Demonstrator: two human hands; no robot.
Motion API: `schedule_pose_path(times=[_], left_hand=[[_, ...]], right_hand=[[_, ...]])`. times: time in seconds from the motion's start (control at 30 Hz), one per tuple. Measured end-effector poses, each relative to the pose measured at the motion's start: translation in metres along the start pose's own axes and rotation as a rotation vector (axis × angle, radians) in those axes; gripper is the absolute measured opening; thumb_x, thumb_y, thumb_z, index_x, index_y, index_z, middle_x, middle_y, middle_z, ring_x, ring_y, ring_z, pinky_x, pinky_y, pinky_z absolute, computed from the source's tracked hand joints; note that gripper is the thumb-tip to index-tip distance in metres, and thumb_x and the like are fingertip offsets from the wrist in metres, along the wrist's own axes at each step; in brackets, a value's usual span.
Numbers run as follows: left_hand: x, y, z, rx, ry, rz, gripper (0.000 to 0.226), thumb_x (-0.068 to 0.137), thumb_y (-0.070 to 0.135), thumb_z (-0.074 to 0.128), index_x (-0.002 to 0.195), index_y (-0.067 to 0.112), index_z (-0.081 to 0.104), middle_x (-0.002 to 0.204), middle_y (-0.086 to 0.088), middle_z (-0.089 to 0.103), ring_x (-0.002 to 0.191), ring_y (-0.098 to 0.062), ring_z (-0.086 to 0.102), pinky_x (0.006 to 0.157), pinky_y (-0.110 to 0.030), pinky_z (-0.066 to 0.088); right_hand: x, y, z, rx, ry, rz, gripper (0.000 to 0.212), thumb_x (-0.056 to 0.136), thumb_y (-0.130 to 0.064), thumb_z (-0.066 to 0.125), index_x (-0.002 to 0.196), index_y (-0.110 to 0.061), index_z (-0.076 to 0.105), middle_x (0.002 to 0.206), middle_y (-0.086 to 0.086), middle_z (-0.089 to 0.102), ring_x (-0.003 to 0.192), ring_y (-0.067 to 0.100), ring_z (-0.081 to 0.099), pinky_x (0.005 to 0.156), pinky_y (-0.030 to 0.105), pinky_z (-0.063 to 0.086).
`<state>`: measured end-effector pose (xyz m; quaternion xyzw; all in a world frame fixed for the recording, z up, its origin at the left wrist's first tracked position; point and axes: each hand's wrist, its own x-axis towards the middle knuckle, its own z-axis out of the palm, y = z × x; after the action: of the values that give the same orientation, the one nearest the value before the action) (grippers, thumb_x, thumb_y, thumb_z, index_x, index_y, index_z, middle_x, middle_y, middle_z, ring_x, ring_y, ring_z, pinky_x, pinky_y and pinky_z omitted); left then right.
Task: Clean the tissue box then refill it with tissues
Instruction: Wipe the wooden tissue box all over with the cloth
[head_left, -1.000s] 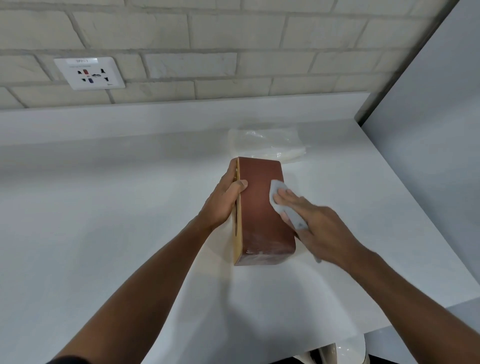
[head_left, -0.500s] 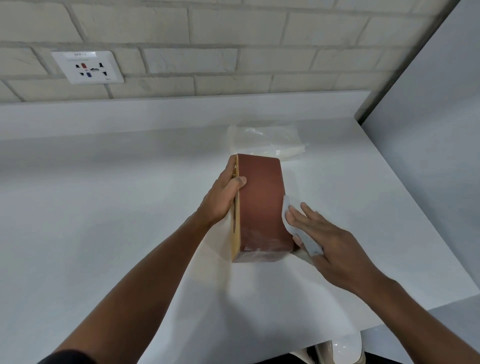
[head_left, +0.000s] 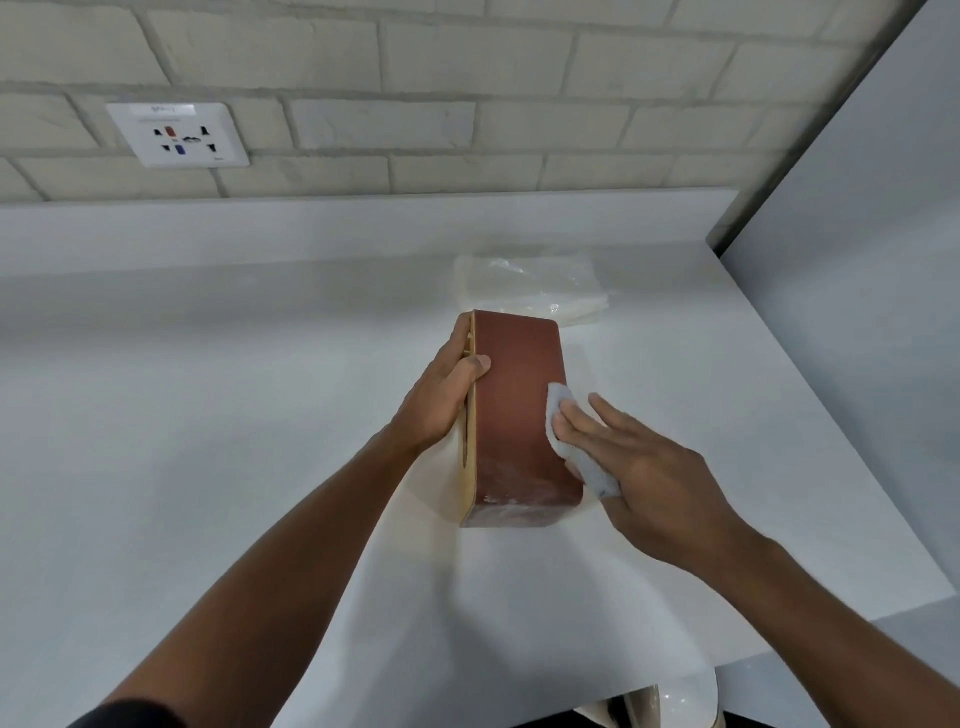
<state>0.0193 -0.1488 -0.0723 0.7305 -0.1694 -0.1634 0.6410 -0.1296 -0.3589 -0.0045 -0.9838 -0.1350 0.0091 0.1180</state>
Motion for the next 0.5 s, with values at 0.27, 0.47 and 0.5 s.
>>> schedule_pose_path(times=[0.27,0.47,0.5], left_hand=[[0.0,-0.005,0.003,0.01,0.017,-0.011,0.046,0.092,0.044,0.04,0.128,0.072,0.044,0.118,0.021,0.059,0.112,-0.006,0.055,0.115,-0.042,0.038],[-0.003,-0.003,0.001,0.023,0.001,-0.045,0.047,0.097,0.042,0.039,0.139,0.063,0.04,0.123,0.042,0.059,0.121,0.013,0.054,0.114,-0.035,0.04],[-0.003,-0.001,0.0,0.02,-0.002,-0.037,0.047,0.096,0.043,0.039,0.138,0.064,0.04,0.123,0.043,0.058,0.12,0.013,0.054,0.115,-0.034,0.04]], right_hand=[[0.045,0.003,0.012,0.034,0.081,0.005,0.059,0.088,-0.025,0.033,0.147,-0.02,0.044,0.154,-0.005,0.038,0.143,0.002,0.022,0.116,0.034,0.03],[-0.003,-0.008,0.019,0.021,0.063,-0.223,0.065,0.081,-0.009,0.051,0.146,-0.015,0.045,0.153,-0.003,0.04,0.144,0.009,0.03,0.118,0.029,0.024],[0.004,-0.007,0.017,0.028,0.085,-0.183,0.068,0.078,-0.006,0.053,0.145,-0.015,0.045,0.152,-0.001,0.041,0.144,0.009,0.03,0.117,0.028,0.025]])
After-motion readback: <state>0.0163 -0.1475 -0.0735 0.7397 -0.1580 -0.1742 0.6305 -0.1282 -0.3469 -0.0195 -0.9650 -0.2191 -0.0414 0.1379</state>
